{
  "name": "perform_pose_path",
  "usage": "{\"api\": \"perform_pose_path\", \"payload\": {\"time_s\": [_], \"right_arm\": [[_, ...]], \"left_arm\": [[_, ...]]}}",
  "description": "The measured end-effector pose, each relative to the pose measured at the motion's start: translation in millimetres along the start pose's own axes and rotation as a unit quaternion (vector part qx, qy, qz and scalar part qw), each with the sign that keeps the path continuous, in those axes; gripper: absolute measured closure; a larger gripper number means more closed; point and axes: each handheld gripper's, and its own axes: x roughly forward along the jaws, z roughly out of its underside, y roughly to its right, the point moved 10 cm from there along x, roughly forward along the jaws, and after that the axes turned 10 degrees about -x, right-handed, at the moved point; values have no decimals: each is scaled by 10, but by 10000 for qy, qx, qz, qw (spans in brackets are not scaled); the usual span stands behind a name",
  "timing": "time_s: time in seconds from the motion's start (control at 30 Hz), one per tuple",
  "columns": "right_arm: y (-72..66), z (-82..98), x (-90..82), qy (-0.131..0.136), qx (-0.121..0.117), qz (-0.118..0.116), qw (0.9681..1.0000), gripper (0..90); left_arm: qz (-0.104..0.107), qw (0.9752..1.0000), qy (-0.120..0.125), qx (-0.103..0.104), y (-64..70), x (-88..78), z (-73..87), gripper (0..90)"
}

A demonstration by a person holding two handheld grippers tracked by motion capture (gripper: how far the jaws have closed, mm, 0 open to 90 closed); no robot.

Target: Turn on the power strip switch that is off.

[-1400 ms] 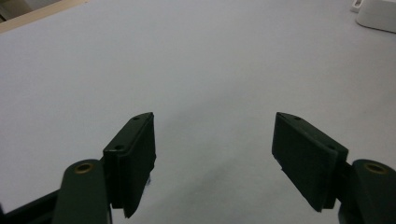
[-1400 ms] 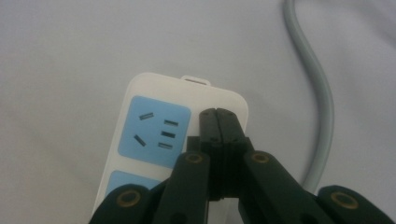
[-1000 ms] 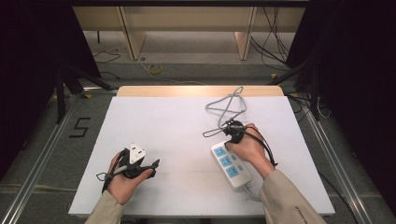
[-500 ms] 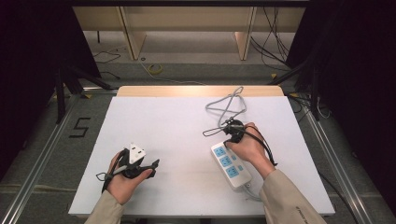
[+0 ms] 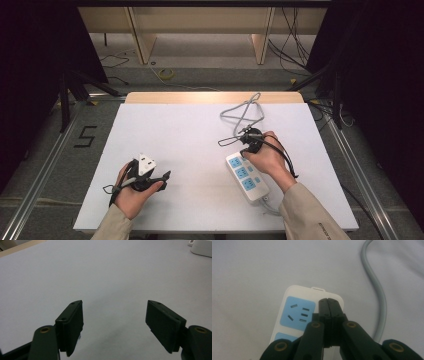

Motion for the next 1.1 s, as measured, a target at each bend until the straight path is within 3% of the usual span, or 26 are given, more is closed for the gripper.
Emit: {"api": "perform_pose_path", "payload": {"time_s": [1.1], "right_arm": [[44, 155, -178, 374, 43, -1, 9993, 900]], "left_arm": [[11, 10000, -24, 17, 12, 1, 8, 303]]}}
